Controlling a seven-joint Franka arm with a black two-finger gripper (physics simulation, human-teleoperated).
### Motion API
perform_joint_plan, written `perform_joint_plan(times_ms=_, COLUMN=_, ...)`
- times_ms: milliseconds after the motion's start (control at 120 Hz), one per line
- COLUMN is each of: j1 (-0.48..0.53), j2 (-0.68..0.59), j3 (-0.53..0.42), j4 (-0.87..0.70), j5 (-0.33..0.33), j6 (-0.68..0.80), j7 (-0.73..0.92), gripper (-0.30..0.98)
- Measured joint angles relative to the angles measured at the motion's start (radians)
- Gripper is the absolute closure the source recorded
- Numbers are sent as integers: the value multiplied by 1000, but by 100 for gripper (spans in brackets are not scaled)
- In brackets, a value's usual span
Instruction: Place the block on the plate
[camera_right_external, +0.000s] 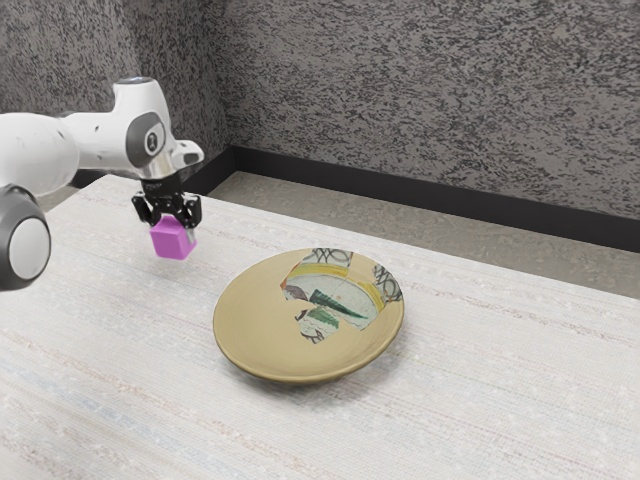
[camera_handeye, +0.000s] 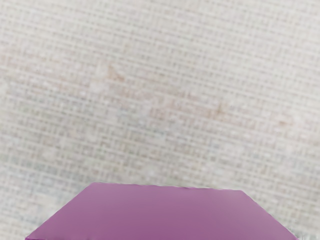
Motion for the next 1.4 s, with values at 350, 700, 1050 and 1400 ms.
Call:
perform_joint_plan(times_ms=350, j1=-177, j2=-209, j3=2, j4=-194, j5=7, j6=-24, j7=-1, gripper=27)
perform_joint_plan(times_ms=700, j1=-356, j2=-257, j3=-1, j4=-263, j5=6, j6=-28, j7=-1, gripper=27)
perform_joint_plan(times_ms=1050, j1=-441, j2=-97, j3=-12, j4=-204, j5=-6, j6=-10, j7=-5, gripper=27)
perform_joint_plan(times_ms=1400, j1=-449, j2=-102, j3=-9, j4=-205, j5=-24, j6=10, j7=-7, gripper=8)
